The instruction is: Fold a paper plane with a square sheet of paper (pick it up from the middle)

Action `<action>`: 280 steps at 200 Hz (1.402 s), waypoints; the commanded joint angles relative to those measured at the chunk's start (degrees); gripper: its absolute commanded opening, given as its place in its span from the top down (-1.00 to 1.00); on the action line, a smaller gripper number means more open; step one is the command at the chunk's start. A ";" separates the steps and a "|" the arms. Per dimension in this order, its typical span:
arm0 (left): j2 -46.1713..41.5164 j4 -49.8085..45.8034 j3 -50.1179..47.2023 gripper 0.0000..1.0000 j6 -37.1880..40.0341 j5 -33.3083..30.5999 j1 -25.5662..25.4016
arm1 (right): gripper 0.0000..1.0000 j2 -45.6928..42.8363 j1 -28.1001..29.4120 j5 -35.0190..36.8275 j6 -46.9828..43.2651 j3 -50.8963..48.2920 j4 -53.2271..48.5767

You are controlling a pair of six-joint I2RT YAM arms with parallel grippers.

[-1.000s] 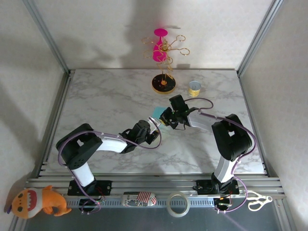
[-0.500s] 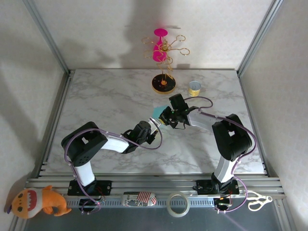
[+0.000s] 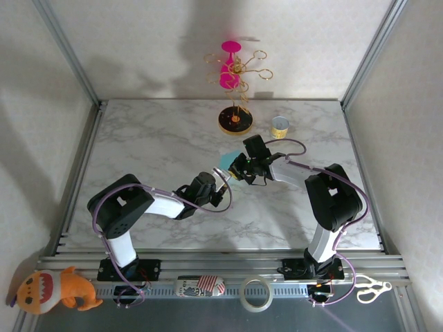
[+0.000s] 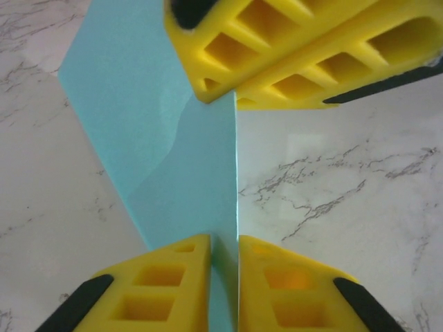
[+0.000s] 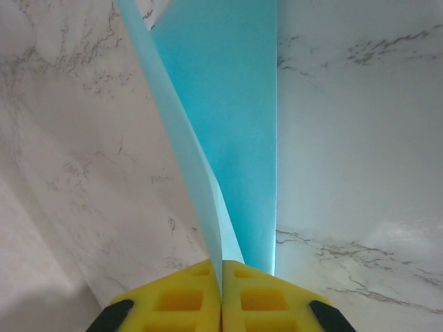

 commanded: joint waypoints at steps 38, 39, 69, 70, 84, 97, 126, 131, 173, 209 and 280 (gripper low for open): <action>-0.15 -0.90 0.46 0.79 -1.53 3.26 1.53 | 0.68 1.02 -0.52 -1.83 -0.70 0.79 -0.93; -0.11 -0.90 0.51 0.79 -1.51 3.28 1.54 | 0.67 1.00 -0.51 -1.87 -0.70 0.81 -0.93; -0.05 -1.78 0.66 0.83 -0.88 3.83 1.81 | 0.44 0.92 -0.58 -1.58 -0.94 0.84 -1.10; -0.06 -1.78 0.65 0.83 -0.82 3.84 1.81 | 0.43 0.91 -0.54 -1.57 -0.95 0.84 -1.10; 0.05 -2.18 0.75 0.85 -0.54 3.93 1.82 | 0.31 0.65 -0.54 -0.97 -1.14 0.82 -1.18; 0.11 -2.48 0.90 0.88 -0.29 4.01 1.90 | 0.21 0.27 -0.56 -0.47 -1.30 0.74 -1.19; 0.54 -3.61 1.42 0.94 0.02 4.66 1.90 | -0.04 -0.64 -0.67 0.91 -2.55 0.76 -1.79; 0.65 -3.84 1.49 0.95 0.02 4.84 1.90 | -0.09 -0.83 -0.75 1.21 -2.90 0.81 -1.97; 1.34 -5.71 2.59 1.00 -0.89 6.49 2.04 | -0.35 -4.02 -2.19 5.23 -6.19 -0.44 -1.65; 1.34 -6.65 3.11 1.00 -4.09 9.28 2.87 | -0.46 -9.03 -4.96 10.49 -11.11 -4.97 0.65; 2.02 -9.50 4.43 1.00 -12.66 16.13 5.79 | -0.49 -15.53 -8.85 8.55 -22.12 -14.90 9.99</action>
